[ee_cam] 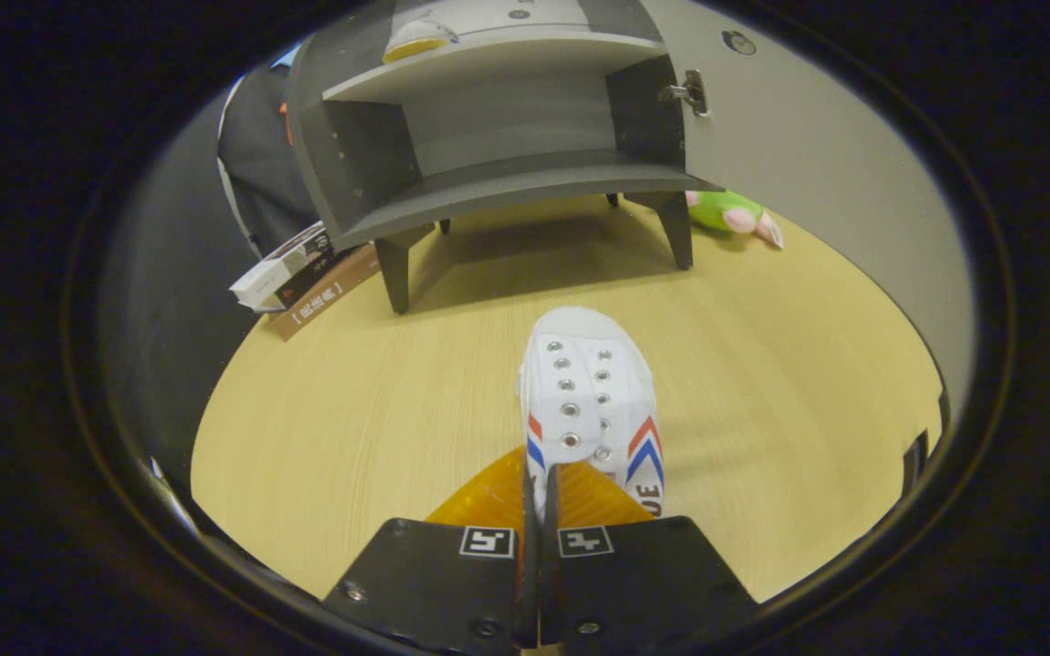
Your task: Open the shoe cabinet door, grab the shoes and put them into the shoe cabinet, then close the shoe cabinet door.
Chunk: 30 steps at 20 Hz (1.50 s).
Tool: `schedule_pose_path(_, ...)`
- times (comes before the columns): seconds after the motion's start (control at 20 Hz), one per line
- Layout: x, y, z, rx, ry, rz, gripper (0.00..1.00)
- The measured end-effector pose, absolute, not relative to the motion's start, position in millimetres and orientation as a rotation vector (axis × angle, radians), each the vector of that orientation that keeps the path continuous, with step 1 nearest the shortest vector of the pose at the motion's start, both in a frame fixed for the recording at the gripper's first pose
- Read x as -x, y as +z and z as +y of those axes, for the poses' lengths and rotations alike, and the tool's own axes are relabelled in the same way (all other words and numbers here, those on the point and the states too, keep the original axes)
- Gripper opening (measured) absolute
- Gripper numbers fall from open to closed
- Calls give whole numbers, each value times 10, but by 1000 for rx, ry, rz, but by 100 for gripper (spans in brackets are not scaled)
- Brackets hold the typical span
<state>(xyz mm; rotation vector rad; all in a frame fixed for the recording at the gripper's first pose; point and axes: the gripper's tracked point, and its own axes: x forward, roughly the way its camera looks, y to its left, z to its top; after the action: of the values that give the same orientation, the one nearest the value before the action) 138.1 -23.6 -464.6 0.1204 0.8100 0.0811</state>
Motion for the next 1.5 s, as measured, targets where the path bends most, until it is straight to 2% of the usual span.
schedule_pose_path(0.3,-1213,-4130,-401,-54,121,812,4)
schedule_pose_path(0.65,-1280,-3064,-207,-25,237,714,4)
schedule_pose_path(0.8,-1379,-2579,-181,13,227,657,4)
schedule_pose_path(1.2,-1840,-1470,-127,52,217,518,4)
schedule_pose_path(1.5,-2464,-748,-99,89,200,379,4)
